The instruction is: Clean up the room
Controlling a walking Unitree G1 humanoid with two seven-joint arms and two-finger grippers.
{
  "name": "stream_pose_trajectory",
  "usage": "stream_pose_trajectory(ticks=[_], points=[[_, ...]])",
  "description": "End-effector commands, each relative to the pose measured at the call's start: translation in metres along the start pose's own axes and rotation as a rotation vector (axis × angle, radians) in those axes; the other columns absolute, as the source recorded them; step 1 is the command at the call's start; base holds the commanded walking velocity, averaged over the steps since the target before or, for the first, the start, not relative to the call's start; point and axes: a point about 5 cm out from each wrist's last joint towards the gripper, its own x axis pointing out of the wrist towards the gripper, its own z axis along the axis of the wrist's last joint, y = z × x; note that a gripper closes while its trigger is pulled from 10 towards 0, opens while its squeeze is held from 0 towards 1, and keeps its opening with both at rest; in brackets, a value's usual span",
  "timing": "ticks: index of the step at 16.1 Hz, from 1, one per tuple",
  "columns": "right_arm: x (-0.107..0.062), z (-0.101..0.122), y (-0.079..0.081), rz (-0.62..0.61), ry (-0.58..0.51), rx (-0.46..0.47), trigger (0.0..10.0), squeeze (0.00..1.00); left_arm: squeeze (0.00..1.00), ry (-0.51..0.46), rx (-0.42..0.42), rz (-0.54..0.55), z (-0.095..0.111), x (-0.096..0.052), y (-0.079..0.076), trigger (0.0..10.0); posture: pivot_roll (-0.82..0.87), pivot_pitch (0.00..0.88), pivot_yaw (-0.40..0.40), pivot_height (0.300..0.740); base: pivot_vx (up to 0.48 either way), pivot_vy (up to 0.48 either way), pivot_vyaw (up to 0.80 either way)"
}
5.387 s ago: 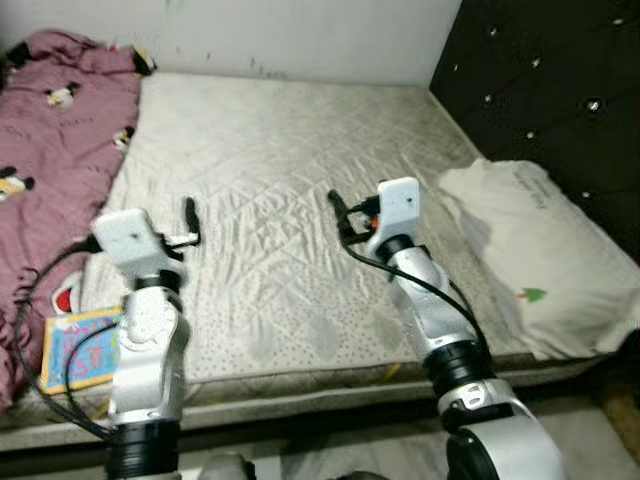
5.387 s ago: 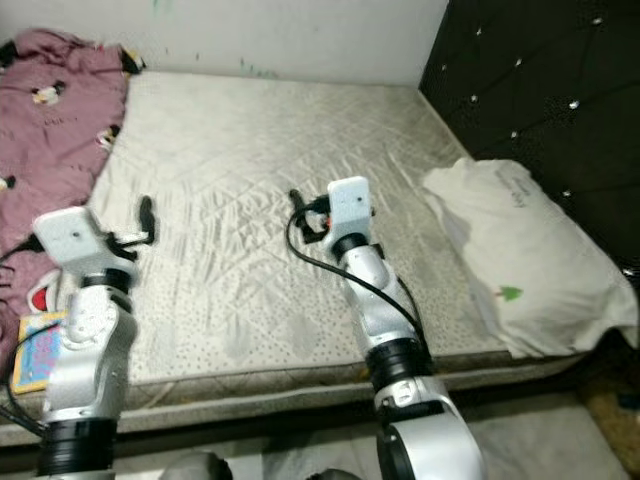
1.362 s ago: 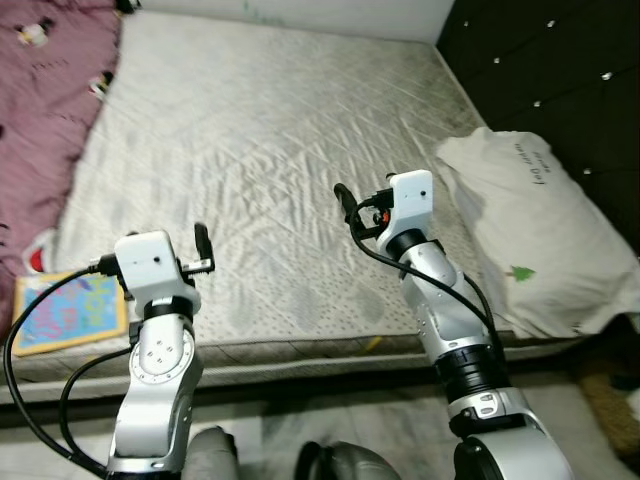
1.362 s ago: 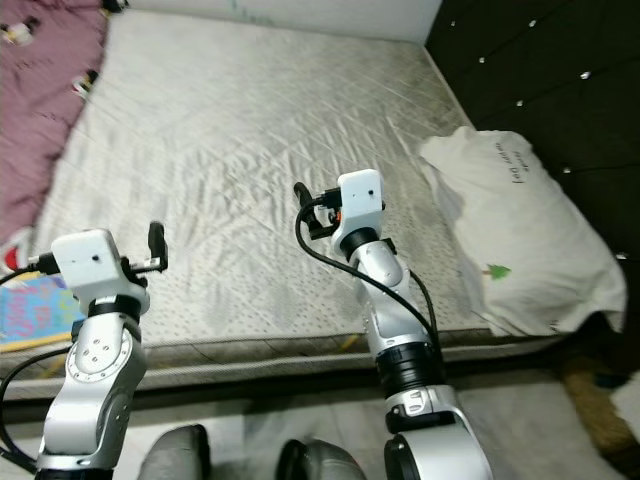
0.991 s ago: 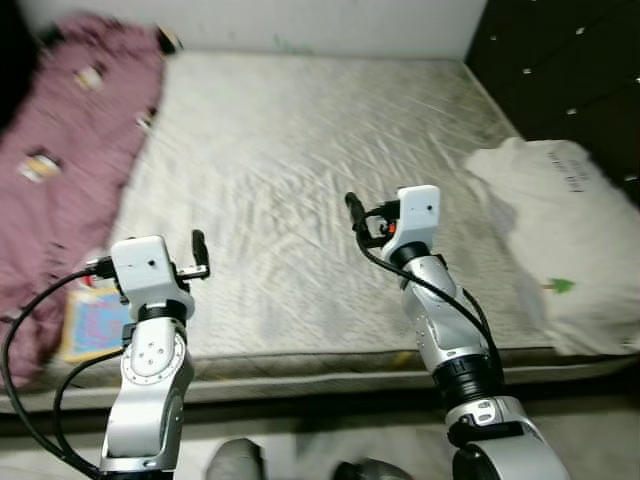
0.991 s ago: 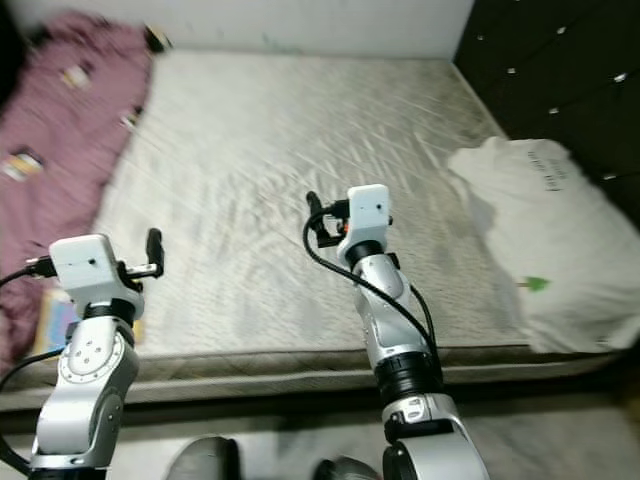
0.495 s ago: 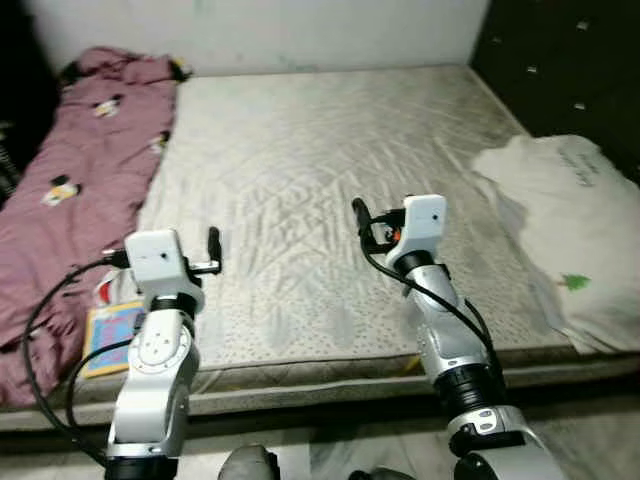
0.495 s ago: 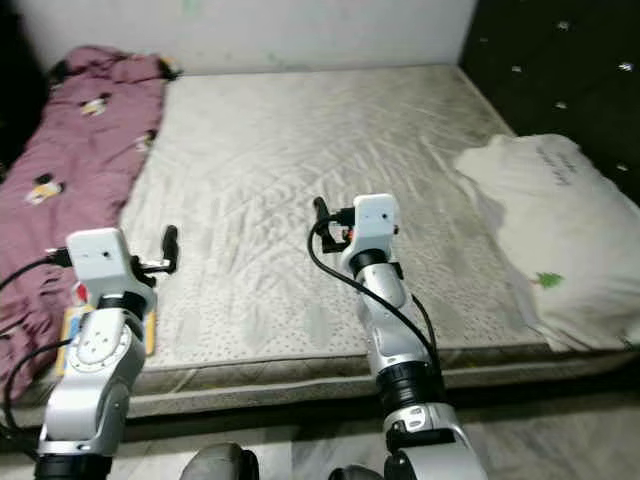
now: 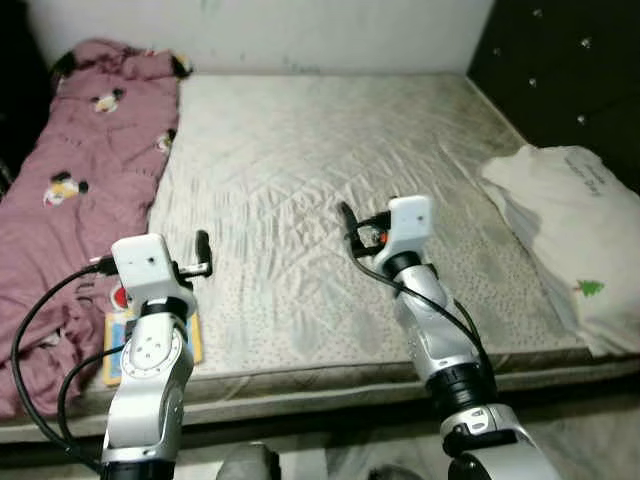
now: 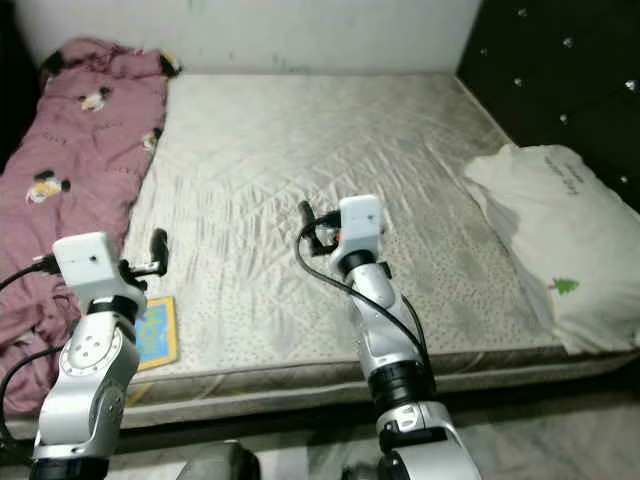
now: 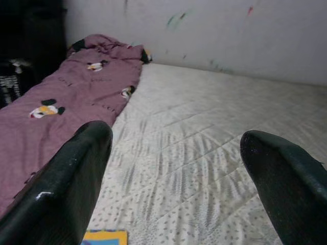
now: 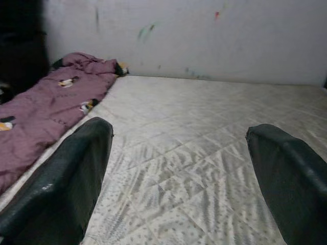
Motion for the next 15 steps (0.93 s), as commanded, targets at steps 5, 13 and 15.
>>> stream_pose_trajectory(ticks=[5,13,15], points=[[-0.0010,0.0030,-0.0161,-0.027,0.005,-0.033,10.0,0.00,0.00,0.011,-0.031,-0.025,-0.0028,0.0016,-0.0125,10.0,0.09,0.052,-0.051,0.740,0.000,0.480,0.00],[-0.0025,-0.0015,-0.0089,0.035,0.026,-0.021,10.0,0.00,0.00,-0.014,-0.052,-0.016,-0.0010,0.0020,-0.0124,10.0,0.09,0.055,-0.057,0.740,0.000,0.240,0.00],[-0.0035,-0.0005,-0.0063,0.058,0.015,-0.042,10.0,0.00,0.00,-0.014,-0.059,-0.017,-0.0008,0.0023,-0.0122,10.0,0.09,0.052,-0.055,0.740,0.000,0.000,0.00]])
